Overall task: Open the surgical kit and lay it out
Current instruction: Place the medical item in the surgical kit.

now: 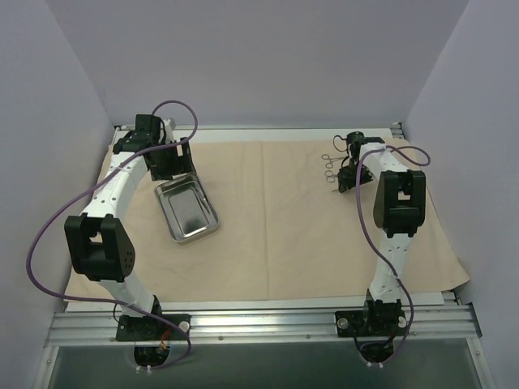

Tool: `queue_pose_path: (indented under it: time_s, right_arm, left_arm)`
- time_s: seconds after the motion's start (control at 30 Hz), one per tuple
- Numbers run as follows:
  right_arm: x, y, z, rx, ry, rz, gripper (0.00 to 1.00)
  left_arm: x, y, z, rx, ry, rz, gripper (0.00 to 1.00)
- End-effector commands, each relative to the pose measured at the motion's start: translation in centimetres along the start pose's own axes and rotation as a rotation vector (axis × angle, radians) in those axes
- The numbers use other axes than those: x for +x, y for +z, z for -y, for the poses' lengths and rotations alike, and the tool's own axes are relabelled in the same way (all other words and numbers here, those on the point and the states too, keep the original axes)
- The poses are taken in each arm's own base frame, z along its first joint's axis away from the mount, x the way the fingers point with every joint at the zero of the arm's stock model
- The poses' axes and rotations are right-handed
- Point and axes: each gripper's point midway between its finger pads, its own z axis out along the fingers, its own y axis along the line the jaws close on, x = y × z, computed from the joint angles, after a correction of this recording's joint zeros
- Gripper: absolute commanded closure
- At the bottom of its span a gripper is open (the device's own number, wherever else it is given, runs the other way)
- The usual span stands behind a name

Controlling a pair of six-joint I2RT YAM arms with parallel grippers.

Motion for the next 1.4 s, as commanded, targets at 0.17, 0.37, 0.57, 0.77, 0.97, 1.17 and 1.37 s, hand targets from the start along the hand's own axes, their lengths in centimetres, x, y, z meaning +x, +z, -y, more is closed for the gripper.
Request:
queue_pose_path:
  time_s: [0.17, 0.37, 0.57, 0.77, 0.97, 1.17, 1.37]
  right_arm:
    - [-0.6, -0.5, -1.2, -0.009, 0.051, 0.030, 1.00]
    - [-0.4, 0.1, -1.6, -0.007, 0.063, 0.022, 1.00]
    - [-0.3, 0.6, -1.3, 0.009, 0.067, 0.018, 0.99]
    - [-0.1, 0.9, -1.1, 0.018, 0.067, 0.012, 0.87]
    - [-0.3, 0.5, -0.7, 0.023, 0.059, 0.019, 0.75]
    - [-0.4, -0.1, -0.8, 0.014, 0.037, 0.024, 0.69]
    - [-0.3, -2.9, -1.0, -0.046, -0.005, 0.007, 0.63]
  left_arm:
    - [-1.5, -0.4, -0.1, 0.012, 0.002, 0.028, 0.12]
    - [-1.6, -0.2, -0.4, 0.014, -0.008, 0.025, 0.12]
    - [-1.5, -0.3, -0.6, 0.005, -0.010, 0.023, 0.12]
    - [-1.3, -0.2, -0.8, 0.000, -0.015, 0.013, 0.12]
    - [-0.3, 0.3, -1.4, -0.025, -0.031, -0.031, 0.12]
    - [0.6, 0.5, -1.6, -0.034, -0.048, -0.056, 0.12]
    - [2.1, 1.8, -1.9, -0.060, -0.075, -0.136, 0.13]
